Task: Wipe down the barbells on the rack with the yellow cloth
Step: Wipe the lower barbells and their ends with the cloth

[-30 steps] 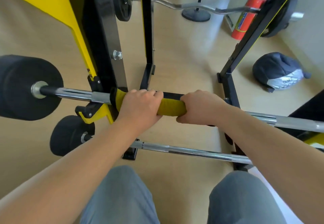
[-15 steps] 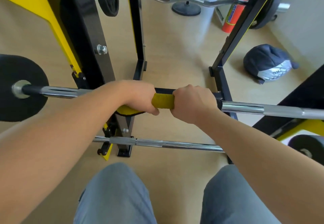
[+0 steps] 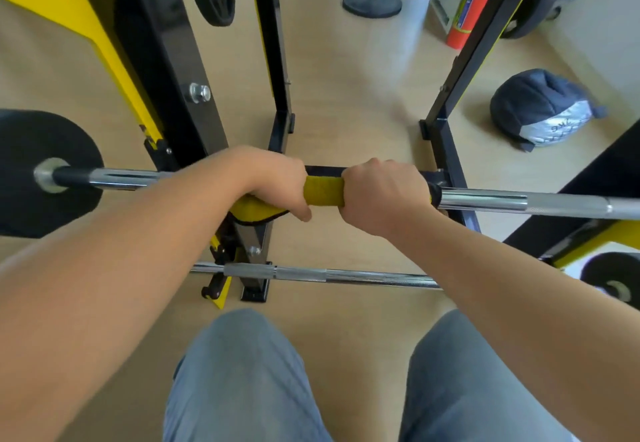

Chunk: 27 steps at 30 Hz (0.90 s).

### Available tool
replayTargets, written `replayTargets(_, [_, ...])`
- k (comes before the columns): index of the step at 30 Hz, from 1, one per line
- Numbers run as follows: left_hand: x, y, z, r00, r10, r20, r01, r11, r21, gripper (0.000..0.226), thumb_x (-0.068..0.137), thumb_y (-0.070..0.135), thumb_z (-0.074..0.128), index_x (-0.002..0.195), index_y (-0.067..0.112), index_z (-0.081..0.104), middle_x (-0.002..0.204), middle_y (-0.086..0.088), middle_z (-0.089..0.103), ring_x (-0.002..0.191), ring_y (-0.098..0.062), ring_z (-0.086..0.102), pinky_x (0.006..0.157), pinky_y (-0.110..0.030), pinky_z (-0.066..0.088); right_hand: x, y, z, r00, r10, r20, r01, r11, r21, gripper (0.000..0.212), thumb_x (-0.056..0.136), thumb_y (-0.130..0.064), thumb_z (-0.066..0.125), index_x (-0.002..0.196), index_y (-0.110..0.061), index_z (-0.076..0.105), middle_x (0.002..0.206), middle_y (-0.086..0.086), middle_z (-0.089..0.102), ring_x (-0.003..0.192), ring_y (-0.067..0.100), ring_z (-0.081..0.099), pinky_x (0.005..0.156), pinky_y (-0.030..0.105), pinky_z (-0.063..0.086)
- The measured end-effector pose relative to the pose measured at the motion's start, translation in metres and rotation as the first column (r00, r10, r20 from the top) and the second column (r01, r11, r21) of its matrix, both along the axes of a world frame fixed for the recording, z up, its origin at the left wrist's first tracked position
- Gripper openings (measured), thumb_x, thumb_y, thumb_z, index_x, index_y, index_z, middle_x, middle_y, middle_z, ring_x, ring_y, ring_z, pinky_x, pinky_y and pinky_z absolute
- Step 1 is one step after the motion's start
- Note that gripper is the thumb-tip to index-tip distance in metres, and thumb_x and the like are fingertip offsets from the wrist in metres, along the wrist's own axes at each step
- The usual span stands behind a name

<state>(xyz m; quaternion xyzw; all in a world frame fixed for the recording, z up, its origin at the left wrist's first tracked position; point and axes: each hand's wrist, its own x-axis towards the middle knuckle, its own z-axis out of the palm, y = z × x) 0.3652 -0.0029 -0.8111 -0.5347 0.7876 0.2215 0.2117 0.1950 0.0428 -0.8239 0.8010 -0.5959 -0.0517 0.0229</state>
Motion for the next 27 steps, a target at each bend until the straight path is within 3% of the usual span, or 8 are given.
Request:
replayTargets(2, [-0.001, -0.005, 0.007, 0.998, 0.024, 0.057, -0.032, 0.989, 0.147, 0.037, 0.077, 0.052, 0.075, 0.085, 0.019, 0.061, 0.083, -0.007, 0.067, 0.075, -0.025, 0.067, 0.074, -0.040, 0.055, 0.001, 0.000, 0.000, 1.000, 0.013, 0.021, -0.013, 1.000, 0.022, 0.013, 0.089, -0.039, 0.056, 0.092, -0.026, 0.053, 0.070, -0.002, 0.049, 0.056, 0.017, 0.044, 0.058, 0.031, 0.041])
replayTargets(5, [0.006, 0.012, -0.012, 1.000, 0.015, -0.006, -0.016, 0.980, -0.200, 0.027, 0.083, 0.045, 0.068, 0.076, 0.021, 0.057, 0.068, 0.000, 0.061, 0.059, -0.018, 0.061, 0.058, -0.034, 0.054, 0.003, -0.004, 0.001, 0.999, 0.005, 0.031, -0.008, 0.997, 0.076, 0.014, 0.087, -0.038, 0.057, 0.093, -0.026, 0.053, 0.072, -0.002, 0.051, 0.057, 0.017, 0.046, 0.058, 0.031, 0.042])
replayTargets(10, [0.007, 0.050, -0.046, 0.997, -0.057, 0.054, 0.076, 0.525, -0.848, 0.022, 0.094, 0.036, 0.057, 0.082, 0.018, 0.056, 0.057, 0.005, 0.041, 0.048, -0.018, 0.041, 0.049, -0.026, 0.039, 0.005, -0.008, 0.002, 0.999, -0.040, 0.027, 0.037, 0.994, 0.105, 0.013, 0.083, -0.036, 0.057, 0.092, -0.026, 0.056, 0.072, -0.002, 0.053, 0.059, 0.019, 0.051, 0.059, 0.032, 0.046])
replayTargets(14, [0.007, 0.015, -0.017, 0.999, -0.038, -0.030, 0.027, 0.955, -0.294, 0.019, 0.085, 0.036, 0.066, 0.076, 0.022, 0.056, 0.066, 0.001, 0.060, 0.060, -0.020, 0.061, 0.059, -0.037, 0.056, 0.005, -0.002, -0.001, 1.000, 0.006, -0.014, -0.005, 1.000, 0.029, 0.008, 0.088, -0.033, 0.055, 0.092, -0.026, 0.057, 0.070, -0.002, 0.049, 0.057, 0.018, 0.047, 0.058, 0.031, 0.040])
replayTargets(18, [-0.001, -0.009, 0.008, 1.000, -0.029, 0.008, 0.028, 0.985, 0.169, 0.026, 0.078, 0.041, 0.077, 0.081, 0.020, 0.061, 0.079, -0.006, 0.066, 0.073, -0.025, 0.067, 0.074, -0.041, 0.058, 0.001, -0.002, 0.002, 1.000, 0.012, 0.002, -0.012, 0.998, 0.056, 0.010, 0.091, -0.036, 0.054, 0.091, -0.027, 0.051, 0.071, -0.003, 0.048, 0.058, 0.018, 0.044, 0.056, 0.031, 0.037])
replayTargets(21, [0.006, 0.017, -0.013, 0.997, -0.053, -0.054, 0.037, 0.967, -0.253, 0.018, 0.086, 0.035, 0.066, 0.075, 0.023, 0.058, 0.067, 0.001, 0.062, 0.055, -0.015, 0.057, 0.053, -0.031, 0.051, 0.002, -0.003, 0.003, 1.000, 0.001, 0.019, -0.003, 0.995, 0.102, 0.013, 0.089, -0.037, 0.056, 0.093, -0.026, 0.051, 0.073, -0.002, 0.049, 0.058, 0.016, 0.046, 0.059, 0.032, 0.041])
replayTargets(25, [0.006, 0.048, -0.051, 0.995, -0.091, 0.048, 0.085, 0.464, -0.882, 0.021, 0.091, 0.028, 0.065, 0.078, 0.016, 0.052, 0.052, 0.001, 0.047, 0.043, -0.019, 0.038, 0.046, -0.026, 0.037, 0.004, -0.006, 0.003, 1.000, -0.028, 0.008, 0.027, 0.997, 0.068, 0.011, 0.086, -0.033, 0.054, 0.092, -0.023, 0.057, 0.071, -0.001, 0.048, 0.058, 0.019, 0.046, 0.061, 0.032, 0.042])
replayTargets(27, [0.006, 0.038, -0.043, 0.996, -0.092, -0.002, 0.058, 0.648, -0.759, 0.023, 0.093, 0.036, 0.057, 0.079, 0.021, 0.047, 0.056, 0.005, 0.048, 0.047, -0.016, 0.044, 0.048, -0.026, 0.038, 0.003, -0.004, 0.000, 1.000, -0.021, 0.004, 0.020, 0.998, 0.052, 0.011, 0.086, -0.033, 0.055, 0.091, -0.024, 0.056, 0.071, -0.001, 0.048, 0.062, 0.021, 0.049, 0.060, 0.032, 0.042])
